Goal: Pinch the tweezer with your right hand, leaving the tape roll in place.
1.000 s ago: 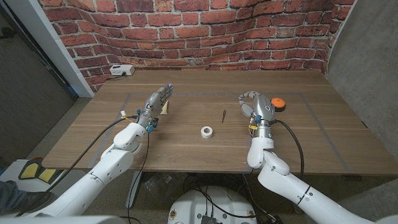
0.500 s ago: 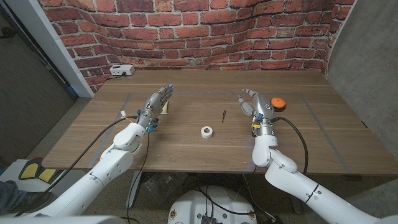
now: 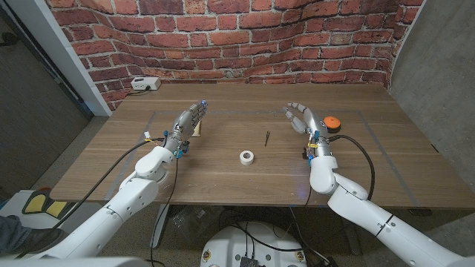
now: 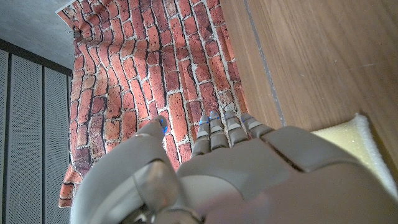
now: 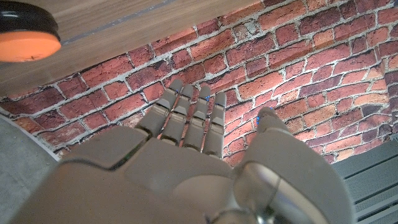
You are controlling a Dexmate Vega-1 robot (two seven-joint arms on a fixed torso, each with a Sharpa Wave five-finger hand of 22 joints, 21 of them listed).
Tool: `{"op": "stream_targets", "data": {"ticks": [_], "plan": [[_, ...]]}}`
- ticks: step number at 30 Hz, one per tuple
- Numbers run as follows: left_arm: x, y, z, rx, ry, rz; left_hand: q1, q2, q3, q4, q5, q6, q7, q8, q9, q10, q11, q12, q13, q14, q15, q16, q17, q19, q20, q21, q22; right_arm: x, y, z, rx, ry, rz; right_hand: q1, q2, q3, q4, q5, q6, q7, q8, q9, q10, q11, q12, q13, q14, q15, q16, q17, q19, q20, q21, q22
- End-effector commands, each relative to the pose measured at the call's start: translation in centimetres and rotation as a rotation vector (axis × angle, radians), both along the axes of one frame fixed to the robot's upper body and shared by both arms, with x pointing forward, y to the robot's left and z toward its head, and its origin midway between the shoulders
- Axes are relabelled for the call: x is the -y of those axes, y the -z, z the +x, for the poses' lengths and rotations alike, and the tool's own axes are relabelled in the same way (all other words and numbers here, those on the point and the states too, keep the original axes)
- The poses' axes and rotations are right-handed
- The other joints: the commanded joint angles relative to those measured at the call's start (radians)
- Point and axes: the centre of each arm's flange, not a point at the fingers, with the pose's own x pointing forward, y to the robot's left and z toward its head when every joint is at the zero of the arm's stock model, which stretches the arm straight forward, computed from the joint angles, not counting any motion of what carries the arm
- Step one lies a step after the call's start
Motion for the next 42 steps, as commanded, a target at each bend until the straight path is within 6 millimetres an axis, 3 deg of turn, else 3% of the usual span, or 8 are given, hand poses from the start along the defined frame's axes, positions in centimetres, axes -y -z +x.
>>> {"op": "stream_targets", "data": {"ticks": [1, 4, 9, 15, 25, 32, 36, 42], "plan": [[-0.3, 0.0, -0.1, 0.003, -0.001, 0.005, -0.007, -0.004, 0.002, 0.002, -0.004, 0.006, -0.001, -0.005, 0.002, 0.007, -0.004, -0.004, 0.003, 0.001, -0.006, -0.002, 0.003, -0.004, -0.001, 0.005, 0.004, 2.0, -1.4, 0.6, -0.017, -0.197, 0.131, -0.02, -0.004, -0.006, 0.003, 0.004, -0.017, 0.011, -0.002, 0.002, 0.0, 0.026, 0.002, 0.004, -0.014, 0.0, -0.001, 0.003, 0.015, -0.004, 0.009, 0.003], [-0.4, 0.0, -0.2, 0.003, -0.002, 0.006, -0.019, -0.021, -0.01, 0.006, -0.011, 0.004, -0.003, -0.005, 0.002, 0.008, -0.004, -0.004, 0.003, 0.001, -0.006, -0.001, 0.003, -0.004, -0.001, 0.005, 0.004, 2.4, -1.8, 0.6, -0.006, -0.205, 0.154, -0.031, -0.006, -0.011, 0.007, 0.003, -0.02, 0.013, -0.001, 0.002, -0.001, 0.035, 0.002, 0.004, -0.019, 0.003, -0.001, 0.003, 0.014, -0.005, 0.008, 0.003], [-0.4, 0.0, -0.3, 0.006, -0.002, 0.009, -0.057, -0.062, -0.043, 0.019, -0.024, 0.005, -0.002, -0.006, 0.002, 0.006, -0.004, -0.004, 0.004, 0.0, -0.003, 0.0, 0.005, -0.005, -0.001, 0.005, 0.005, 3.2, -2.4, 0.3, 0.02, -0.206, 0.166, -0.06, -0.006, -0.022, 0.015, 0.003, 0.054, 0.007, 0.033, 0.007, -0.003, 0.042, 0.004, 0.004, -0.028, 0.012, 0.001, 0.002, 0.012, -0.006, 0.006, 0.002], [-0.5, -0.2, -0.6, 0.009, -0.004, 0.018, -0.093, -0.098, -0.075, 0.031, -0.026, 0.002, 0.001, -0.006, 0.002, 0.003, -0.002, -0.005, 0.004, -0.001, -0.003, 0.001, 0.006, -0.007, 0.0, 0.004, 0.005, 4.2, -2.9, 0.5, -0.004, -0.297, 0.233, -0.082, -0.012, -0.032, 0.017, 0.003, -0.017, 0.032, 0.004, 0.006, -0.004, 0.052, 0.005, 0.004, -0.033, 0.013, 0.002, 0.001, 0.012, -0.003, 0.006, 0.001], [-0.3, -0.3, -1.0, 0.02, 0.002, 0.029, -0.122, -0.126, -0.1, 0.04, -0.024, 0.001, 0.002, -0.006, 0.002, 0.002, -0.002, -0.005, 0.004, -0.003, -0.001, 0.001, 0.007, -0.008, 0.001, 0.004, 0.005, 5.7, -3.5, 1.2, -0.063, -0.405, 0.32, -0.125, -0.03, -0.055, 0.027, -0.004, -0.061, 0.047, -0.003, 0.002, -0.034, 0.075, -0.004, 0.004, -0.066, 0.028, -0.004, 0.002, -0.013, -0.001, -0.005, 0.001], [-0.1, -0.9, -1.5, 0.023, -0.004, 0.031, -0.131, -0.134, -0.108, 0.043, -0.023, 0.001, 0.002, -0.006, 0.002, 0.002, -0.001, -0.005, 0.004, -0.004, -0.001, 0.0, 0.007, -0.009, 0.001, 0.003, 0.005, 6.5, -3.8, 2.8, -0.158, -0.548, 0.392, -0.192, -0.059, -0.093, 0.048, -0.012, -0.097, 0.064, -0.003, -0.002, -0.072, 0.093, -0.011, 0.004, -0.119, 0.045, -0.007, 0.003, -0.065, 0.002, -0.021, 0.0], [-0.2, -0.8, -1.6, 0.022, -0.013, 0.026, -0.137, -0.139, -0.113, 0.045, -0.022, -0.001, 0.002, -0.007, 0.002, 0.0, -0.003, -0.006, 0.004, -0.005, 0.0, 0.0, 0.007, -0.008, 0.001, 0.004, 0.005, 6.9, -3.8, 3.5, -0.175, -0.63, 0.438, -0.226, -0.07, -0.112, 0.06, -0.01, -0.065, 0.069, 0.014, -0.001, -0.082, 0.095, -0.01, 0.004, -0.138, 0.051, -0.005, 0.003, -0.082, 0.001, -0.024, 0.0], [-0.2, -0.7, -1.4, 0.02, -0.018, 0.021, -0.146, -0.149, -0.121, 0.047, -0.02, -0.002, 0.001, -0.007, 0.003, 0.001, -0.001, -0.005, 0.004, -0.005, -0.001, 0.0, 0.007, -0.008, 0.001, 0.004, 0.005, 7.6, -3.5, 4.4, -0.195, -0.741, 0.516, -0.273, -0.093, -0.141, 0.074, -0.004, -0.132, 0.078, -0.006, -0.003, -0.104, 0.11, -0.012, 0.003, -0.159, 0.053, -0.003, 0.002, -0.097, -0.001, -0.023, -0.001]]}}
